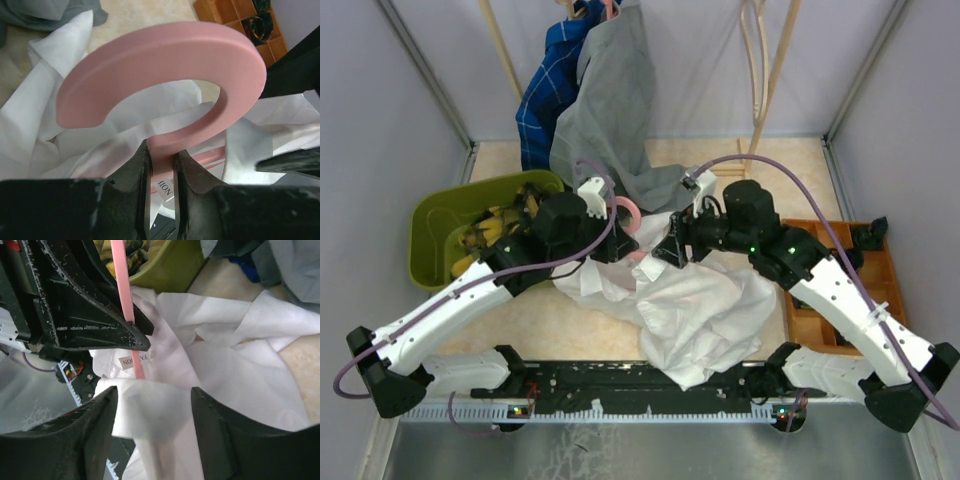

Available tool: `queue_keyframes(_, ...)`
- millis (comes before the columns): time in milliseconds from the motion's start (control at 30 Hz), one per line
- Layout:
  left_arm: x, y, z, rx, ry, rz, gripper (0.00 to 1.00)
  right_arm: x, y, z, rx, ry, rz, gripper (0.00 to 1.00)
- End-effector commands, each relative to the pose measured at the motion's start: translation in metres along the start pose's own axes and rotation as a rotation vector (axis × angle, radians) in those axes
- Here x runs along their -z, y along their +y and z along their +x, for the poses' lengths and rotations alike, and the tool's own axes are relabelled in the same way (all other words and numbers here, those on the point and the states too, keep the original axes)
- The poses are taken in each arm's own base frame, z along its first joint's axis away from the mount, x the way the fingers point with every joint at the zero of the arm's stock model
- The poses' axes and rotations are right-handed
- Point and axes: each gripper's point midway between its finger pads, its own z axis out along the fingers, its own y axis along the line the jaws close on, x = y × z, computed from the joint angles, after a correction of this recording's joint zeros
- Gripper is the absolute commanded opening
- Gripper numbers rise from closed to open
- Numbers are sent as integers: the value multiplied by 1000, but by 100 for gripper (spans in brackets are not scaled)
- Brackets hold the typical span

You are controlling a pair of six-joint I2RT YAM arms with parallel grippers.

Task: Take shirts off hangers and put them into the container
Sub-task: Remove the shirt from the hanger.

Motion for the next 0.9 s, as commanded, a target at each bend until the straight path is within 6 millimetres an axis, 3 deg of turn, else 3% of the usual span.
queue_keyframes(0, 7, -23, -34, -59, -123, 48, 0, -1, 18, -8, 35, -7, -61, 52)
queue_keyframes(67, 8, -19, -35, -58, -134, 23, 0, 2, 18, -8, 31, -12, -56, 36)
queue_keyframes(233, 15, -14, -41, -54, -168, -5, 0, 16, 26, -5, 47, -21, -89, 18)
queue_keyframes(333, 15, -12, -41, -47, -176, -13, 0, 23, 28, -9, 54, -49, -84, 1)
queue_keyframes(567, 20, 2, -43, -9, -197, -89, 0, 56, 15, -22, 145, -144, 34, 0)
queue_keyframes(767, 47, 19, -60, 52, -328, -165, 0, 98, -2, -17, 228, -143, 175, 0)
queue_keyframes(867, 55, 25, -64, 72, -370, -187, 0, 115, 1, -16, 249, -163, 187, 0)
